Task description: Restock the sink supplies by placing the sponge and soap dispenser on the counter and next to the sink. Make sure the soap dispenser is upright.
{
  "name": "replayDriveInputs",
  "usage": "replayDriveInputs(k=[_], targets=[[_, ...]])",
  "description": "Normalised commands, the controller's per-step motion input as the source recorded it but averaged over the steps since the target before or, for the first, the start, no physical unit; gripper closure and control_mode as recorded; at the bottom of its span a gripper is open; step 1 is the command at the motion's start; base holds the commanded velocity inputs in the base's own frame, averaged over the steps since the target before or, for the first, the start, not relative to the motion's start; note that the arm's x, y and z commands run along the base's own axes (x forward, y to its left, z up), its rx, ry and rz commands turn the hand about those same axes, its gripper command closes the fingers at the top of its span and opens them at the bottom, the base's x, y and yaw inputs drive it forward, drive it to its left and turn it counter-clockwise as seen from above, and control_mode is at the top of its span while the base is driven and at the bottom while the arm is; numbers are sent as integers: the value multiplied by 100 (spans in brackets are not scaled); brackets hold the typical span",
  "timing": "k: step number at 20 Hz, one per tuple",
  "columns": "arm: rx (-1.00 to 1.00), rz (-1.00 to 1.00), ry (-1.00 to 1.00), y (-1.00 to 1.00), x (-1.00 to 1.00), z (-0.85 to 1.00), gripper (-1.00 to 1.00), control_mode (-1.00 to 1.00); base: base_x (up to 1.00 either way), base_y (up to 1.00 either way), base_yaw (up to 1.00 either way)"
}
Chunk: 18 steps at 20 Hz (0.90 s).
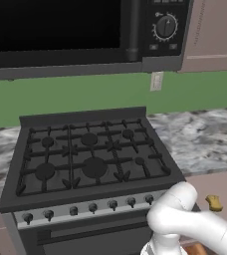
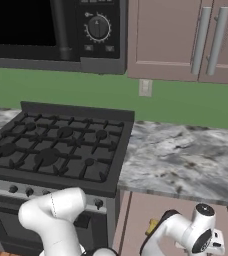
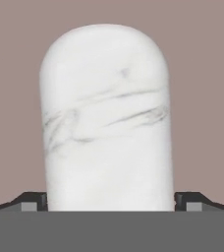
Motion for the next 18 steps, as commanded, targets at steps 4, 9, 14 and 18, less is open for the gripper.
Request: replayDriveInputs(k=[4,9,14,18], targets=[[0,4,-3,5,-46,-51,100,-100,0,0,0],[0,0,-12,14,-50,34,100,-100,0,0,0],[-2,-5,-9,62,-35,100,100,-100,0,0,0],[-7,-3,-8,66,-16,100,100,-100,0,0,0]])
